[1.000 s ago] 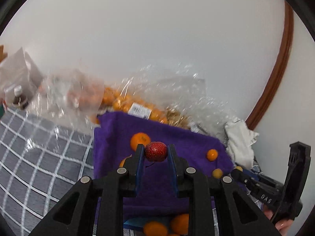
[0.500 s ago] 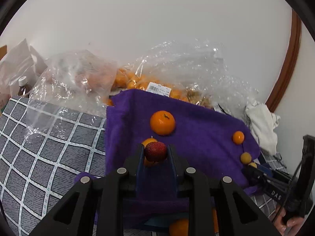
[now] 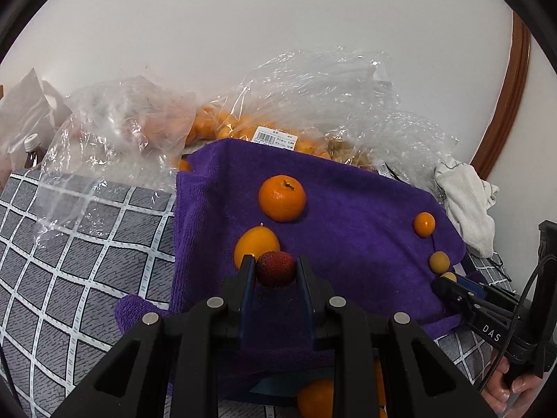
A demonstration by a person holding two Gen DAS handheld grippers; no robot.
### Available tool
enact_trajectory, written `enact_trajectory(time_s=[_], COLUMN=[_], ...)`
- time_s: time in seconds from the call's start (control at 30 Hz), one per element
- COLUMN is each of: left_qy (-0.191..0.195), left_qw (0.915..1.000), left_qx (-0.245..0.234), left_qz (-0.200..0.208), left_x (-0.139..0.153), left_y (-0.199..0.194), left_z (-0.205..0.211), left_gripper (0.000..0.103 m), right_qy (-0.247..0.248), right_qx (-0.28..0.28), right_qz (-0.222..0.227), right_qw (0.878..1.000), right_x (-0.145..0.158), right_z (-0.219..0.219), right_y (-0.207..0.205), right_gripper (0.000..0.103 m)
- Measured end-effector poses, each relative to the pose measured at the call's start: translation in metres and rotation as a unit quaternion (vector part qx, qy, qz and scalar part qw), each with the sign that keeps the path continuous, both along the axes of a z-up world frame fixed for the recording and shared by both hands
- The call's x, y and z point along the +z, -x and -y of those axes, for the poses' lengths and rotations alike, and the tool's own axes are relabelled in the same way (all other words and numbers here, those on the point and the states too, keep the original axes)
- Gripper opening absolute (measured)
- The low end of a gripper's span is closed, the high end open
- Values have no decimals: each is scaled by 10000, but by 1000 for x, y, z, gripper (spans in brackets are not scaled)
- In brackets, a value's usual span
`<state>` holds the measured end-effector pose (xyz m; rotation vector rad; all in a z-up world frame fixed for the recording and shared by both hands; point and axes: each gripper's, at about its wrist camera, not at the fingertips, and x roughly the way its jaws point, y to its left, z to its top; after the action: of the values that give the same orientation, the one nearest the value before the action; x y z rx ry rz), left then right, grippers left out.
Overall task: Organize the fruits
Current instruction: 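Carry both fruits over the purple towel, lower them and open both grippers, then grasp a large orange beside the towel with the right gripper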
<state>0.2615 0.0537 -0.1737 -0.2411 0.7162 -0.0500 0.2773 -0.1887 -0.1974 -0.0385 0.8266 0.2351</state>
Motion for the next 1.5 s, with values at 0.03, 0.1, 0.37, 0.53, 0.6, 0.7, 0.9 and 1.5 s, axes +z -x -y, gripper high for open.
enact_trajectory(time_s=[0.03,0.1,0.37,0.53,0.6,0.7,0.9,1.5], left_qy=[-45,-108,-185,-195,-190,-188,-154,421], left_qw=[10000,9999,9998,9998,9998,9997,9998,9976], left_qx=[1,-6,-28,-75,-81,-124,-120,422], left_qz=[-17,-31,-49,-57,-63,-92,-25,366], left_x=[0,-1,-3,-4,-4,-5,-2,23], left_y=[0,-1,-2,-3,-2,-3,2,17], left_z=[1,3,5,4,4,4,4,-34], left_gripper=[23,23,23,23,23,31,35,35], right_qy=[8,12,20,62,87,107,268,-498], right_qx=[-2,-1,-7,-29,-49,-59,-109,457], right_qz=[7,11,18,25,48,98,338,191], right_qw=[10000,10000,10000,10000,9999,9999,9990,9975], right_x=[0,0,0,0,1,4,12,43], right_z=[0,0,0,-1,1,2,5,-5], right_y=[0,0,1,1,2,4,15,67], right_gripper=[26,26,27,33,37,53,57,48])
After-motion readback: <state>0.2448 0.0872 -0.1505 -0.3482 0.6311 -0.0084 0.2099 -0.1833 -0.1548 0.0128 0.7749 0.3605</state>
